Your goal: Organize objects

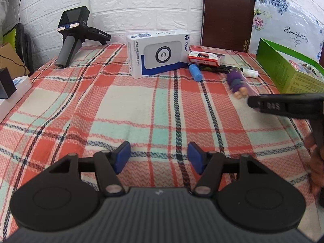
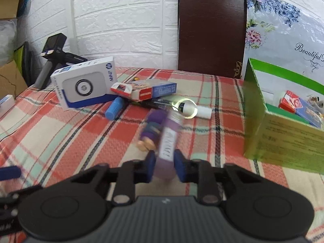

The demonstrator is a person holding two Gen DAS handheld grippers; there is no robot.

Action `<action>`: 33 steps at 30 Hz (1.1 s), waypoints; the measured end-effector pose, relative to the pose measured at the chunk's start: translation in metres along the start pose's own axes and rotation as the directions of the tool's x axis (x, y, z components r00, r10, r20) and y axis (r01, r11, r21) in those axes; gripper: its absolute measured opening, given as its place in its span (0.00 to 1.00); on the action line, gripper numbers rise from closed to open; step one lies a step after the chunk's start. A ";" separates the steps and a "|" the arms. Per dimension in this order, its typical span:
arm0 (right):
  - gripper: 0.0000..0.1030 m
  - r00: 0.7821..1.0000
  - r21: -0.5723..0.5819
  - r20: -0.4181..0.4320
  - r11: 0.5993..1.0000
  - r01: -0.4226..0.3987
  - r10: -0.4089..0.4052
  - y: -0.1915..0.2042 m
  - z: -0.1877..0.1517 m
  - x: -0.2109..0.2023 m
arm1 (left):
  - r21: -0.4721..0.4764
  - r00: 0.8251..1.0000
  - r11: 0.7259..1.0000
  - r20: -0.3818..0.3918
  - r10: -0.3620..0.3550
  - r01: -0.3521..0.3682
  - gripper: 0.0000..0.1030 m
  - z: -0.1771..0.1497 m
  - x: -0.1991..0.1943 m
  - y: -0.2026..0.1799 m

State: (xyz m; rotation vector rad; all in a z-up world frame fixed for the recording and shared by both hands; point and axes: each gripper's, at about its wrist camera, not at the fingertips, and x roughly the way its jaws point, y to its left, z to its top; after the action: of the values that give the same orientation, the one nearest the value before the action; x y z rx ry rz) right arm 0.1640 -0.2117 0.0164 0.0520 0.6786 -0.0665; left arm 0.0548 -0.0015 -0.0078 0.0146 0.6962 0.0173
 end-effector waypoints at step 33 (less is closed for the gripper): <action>0.18 0.994 -0.081 0.032 0.991 -0.106 0.109 -0.010 -0.101 -0.127 | 0.154 0.915 0.902 -0.106 -0.390 0.402 0.25 0.024 0.013 -0.102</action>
State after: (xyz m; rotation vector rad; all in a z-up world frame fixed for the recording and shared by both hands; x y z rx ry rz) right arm 0.0012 -0.2091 0.0173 0.0106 0.6399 0.0629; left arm 0.0816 -0.1032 0.0002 0.0387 0.7616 -0.4379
